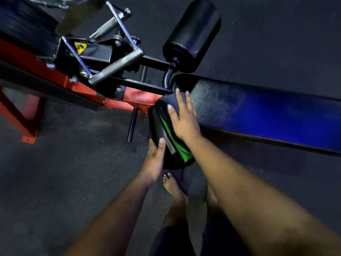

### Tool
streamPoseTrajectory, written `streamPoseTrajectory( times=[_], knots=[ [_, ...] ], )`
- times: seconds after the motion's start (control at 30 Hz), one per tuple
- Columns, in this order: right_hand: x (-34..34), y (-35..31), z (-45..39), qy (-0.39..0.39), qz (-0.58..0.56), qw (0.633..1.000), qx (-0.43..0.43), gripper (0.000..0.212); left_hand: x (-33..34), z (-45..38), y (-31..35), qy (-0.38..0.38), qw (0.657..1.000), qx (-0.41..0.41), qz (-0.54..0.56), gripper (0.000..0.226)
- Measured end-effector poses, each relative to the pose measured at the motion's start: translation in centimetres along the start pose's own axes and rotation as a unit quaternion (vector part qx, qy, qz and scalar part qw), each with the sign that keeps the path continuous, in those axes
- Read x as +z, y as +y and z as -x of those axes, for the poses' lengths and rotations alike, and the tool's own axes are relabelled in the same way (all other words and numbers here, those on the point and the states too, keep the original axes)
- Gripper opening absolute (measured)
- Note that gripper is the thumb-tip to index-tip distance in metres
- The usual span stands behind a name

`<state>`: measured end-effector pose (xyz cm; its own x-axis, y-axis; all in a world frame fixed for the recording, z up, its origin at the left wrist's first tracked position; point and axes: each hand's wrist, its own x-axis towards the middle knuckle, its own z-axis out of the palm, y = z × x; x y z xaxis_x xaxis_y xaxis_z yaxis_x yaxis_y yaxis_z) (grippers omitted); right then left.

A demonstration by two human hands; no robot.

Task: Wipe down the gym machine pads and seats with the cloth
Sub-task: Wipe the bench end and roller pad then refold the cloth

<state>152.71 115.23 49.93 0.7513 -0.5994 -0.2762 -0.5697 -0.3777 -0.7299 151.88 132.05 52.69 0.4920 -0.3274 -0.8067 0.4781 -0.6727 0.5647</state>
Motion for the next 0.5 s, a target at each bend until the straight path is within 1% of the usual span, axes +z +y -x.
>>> streamPoseTrajectory(
  times=[0.03,0.07,0.13,0.2,0.27,0.3,0.37,0.43,0.5],
  knots=[
    [-0.2,0.2,-0.5,-0.005,-0.006,1.0,-0.005,0.065,0.0,-0.2,0.0,0.002,1.0,-0.003,-0.001,0.132],
    [-0.3,0.6,0.0,-0.009,-0.011,1.0,-0.013,0.066,0.1,-0.2,0.1,0.005,1.0,-0.005,-0.005,0.13],
    [-0.2,2.1,4.3,-0.013,-0.025,0.999,-0.018,0.07,0.3,0.0,0.7,0.015,0.999,0.003,-0.029,0.118],
    [0.2,3.8,9.6,-0.024,-0.073,0.997,0.008,0.072,0.4,0.0,1.2,0.051,0.993,0.055,-0.093,0.11],
    [0.7,5.2,11.3,-0.023,-0.103,0.994,0.04,0.072,0.7,-0.3,1.6,0.085,0.972,0.128,-0.18,0.107],
    [0.7,5.1,10.0,-0.017,-0.118,0.991,0.055,0.074,1.0,-0.6,1.6,0.095,0.963,0.144,-0.207,0.106],
    [0.5,4.0,5.4,0.0,-0.138,0.989,0.058,0.072,1.8,-1.0,1.6,0.105,0.957,0.157,-0.22,0.112],
    [-0.1,2.1,0.5,0.002,-0.132,0.99,0.042,0.067,2.2,-1.3,1.1,0.123,0.954,0.177,-0.207,0.12],
    [-0.3,1.5,-1.2,-0.001,-0.112,0.993,0.026,0.064,2.2,-1.6,0.5,0.134,0.955,0.185,-0.191,0.12]
  ],
)
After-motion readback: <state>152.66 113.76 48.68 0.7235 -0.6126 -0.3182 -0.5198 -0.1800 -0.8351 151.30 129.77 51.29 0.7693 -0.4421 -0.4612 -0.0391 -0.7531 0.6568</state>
